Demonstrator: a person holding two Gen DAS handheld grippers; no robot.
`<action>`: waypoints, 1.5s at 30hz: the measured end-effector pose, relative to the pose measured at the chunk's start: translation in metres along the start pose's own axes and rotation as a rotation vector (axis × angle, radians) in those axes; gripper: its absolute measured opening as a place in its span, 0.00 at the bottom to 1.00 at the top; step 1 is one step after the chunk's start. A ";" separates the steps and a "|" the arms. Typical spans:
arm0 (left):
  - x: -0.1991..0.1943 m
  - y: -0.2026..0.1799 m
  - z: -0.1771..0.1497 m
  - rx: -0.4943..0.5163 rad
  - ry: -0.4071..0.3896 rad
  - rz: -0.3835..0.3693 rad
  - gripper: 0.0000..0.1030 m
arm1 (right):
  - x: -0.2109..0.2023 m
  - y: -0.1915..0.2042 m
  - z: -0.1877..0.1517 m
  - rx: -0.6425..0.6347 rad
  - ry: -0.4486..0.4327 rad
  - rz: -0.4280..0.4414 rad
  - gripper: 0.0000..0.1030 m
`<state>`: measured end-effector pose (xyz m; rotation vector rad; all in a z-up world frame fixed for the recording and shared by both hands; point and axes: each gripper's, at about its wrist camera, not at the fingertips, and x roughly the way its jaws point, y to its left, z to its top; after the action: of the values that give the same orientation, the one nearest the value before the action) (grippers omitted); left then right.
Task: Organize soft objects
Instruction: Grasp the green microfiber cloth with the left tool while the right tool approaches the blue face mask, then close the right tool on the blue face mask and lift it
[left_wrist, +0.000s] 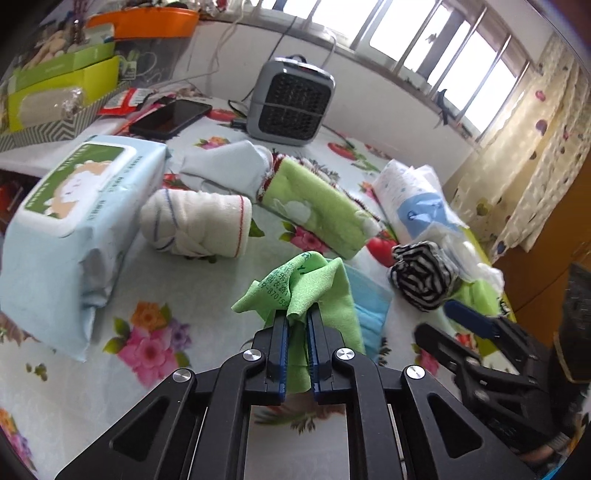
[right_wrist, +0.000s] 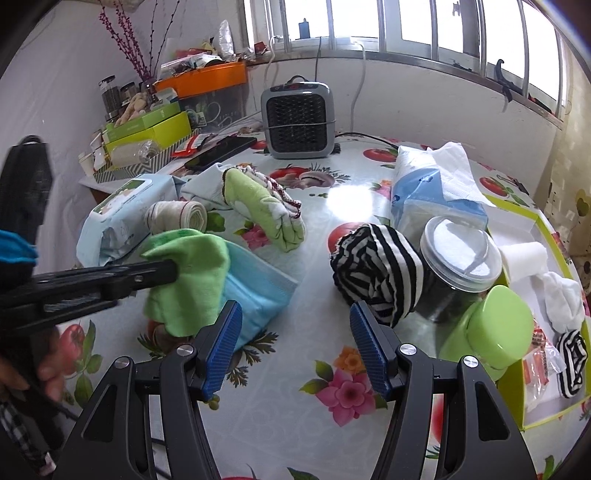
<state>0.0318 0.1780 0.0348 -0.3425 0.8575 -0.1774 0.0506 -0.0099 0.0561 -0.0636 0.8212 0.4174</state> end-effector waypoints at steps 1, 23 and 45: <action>-0.004 0.002 0.000 -0.003 -0.008 -0.008 0.08 | 0.001 0.000 0.000 0.001 0.002 0.001 0.60; -0.031 0.049 -0.024 -0.089 0.006 0.011 0.08 | 0.046 0.041 0.015 -0.117 0.065 0.203 0.74; -0.007 0.038 -0.020 -0.033 0.043 0.069 0.49 | 0.063 0.044 0.013 -0.168 0.098 0.093 0.61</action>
<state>0.0123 0.2111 0.0138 -0.3406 0.9143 -0.1073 0.0808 0.0545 0.0246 -0.2036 0.8870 0.5740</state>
